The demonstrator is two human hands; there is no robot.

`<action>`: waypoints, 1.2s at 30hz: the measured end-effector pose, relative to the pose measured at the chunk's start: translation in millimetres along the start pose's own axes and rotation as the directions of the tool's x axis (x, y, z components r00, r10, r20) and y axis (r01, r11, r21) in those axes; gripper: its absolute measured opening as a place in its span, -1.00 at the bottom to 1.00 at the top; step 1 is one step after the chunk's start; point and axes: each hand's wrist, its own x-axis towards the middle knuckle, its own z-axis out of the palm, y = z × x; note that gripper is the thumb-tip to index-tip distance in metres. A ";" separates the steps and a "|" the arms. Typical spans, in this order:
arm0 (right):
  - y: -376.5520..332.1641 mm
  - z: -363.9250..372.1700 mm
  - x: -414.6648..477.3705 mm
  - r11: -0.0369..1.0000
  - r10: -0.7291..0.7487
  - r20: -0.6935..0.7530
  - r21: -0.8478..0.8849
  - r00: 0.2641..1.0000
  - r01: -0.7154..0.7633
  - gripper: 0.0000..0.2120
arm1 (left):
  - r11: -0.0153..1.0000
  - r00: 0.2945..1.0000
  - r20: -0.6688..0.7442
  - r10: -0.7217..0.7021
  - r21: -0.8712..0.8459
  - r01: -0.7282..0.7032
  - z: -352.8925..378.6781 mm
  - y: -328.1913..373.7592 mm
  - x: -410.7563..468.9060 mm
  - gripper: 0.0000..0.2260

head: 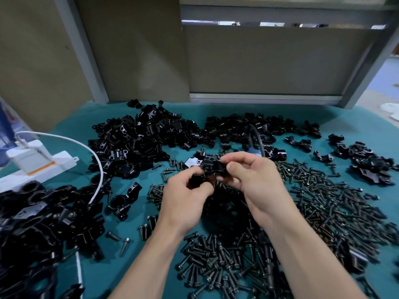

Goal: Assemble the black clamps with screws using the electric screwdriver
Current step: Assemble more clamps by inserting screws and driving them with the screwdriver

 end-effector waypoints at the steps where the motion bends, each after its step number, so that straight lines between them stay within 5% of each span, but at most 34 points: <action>1: 3.3 -1.9 -0.5 0.999 -0.031 -0.022 -0.036 0.999 0.030 -0.69 | 0.999 0.999 0.007 0.034 0.014 -0.034 0.6 0.9 -1.3 -0.92; 5: 4.8 -3.9 -4.7 0.945 -0.200 0.018 -0.260 0.980 0.198 -0.77 | 0.997 0.997 0.030 0.073 -0.008 -0.073 1.1 3.5 -6.1 -0.84; 12: 5.6 -8.1 -9.4 0.869 -0.193 0.217 -0.416 0.957 0.270 -0.72 | 0.999 0.999 0.033 0.043 0.009 -0.043 -2.8 4.5 -6.4 -0.80; 17: 6.1 -9.7 -6.1 0.911 -0.263 0.153 -0.284 0.953 0.298 -0.67 | 0.991 0.992 0.058 0.109 0.074 -0.113 -1.3 6.7 -5.2 -0.82; 23: -3.6 -20.7 -8.5 0.882 -0.341 0.365 -0.196 0.866 0.429 -0.56 | 0.997 0.980 0.195 0.052 -0.065 -0.040 -2.1 8.4 -6.4 -0.79; 36: -4.6 -18.6 -10.4 0.878 -0.159 0.507 -0.320 0.847 0.356 -0.66 | 0.964 0.963 0.269 0.001 -0.257 0.070 -7.0 11.8 -11.4 -0.85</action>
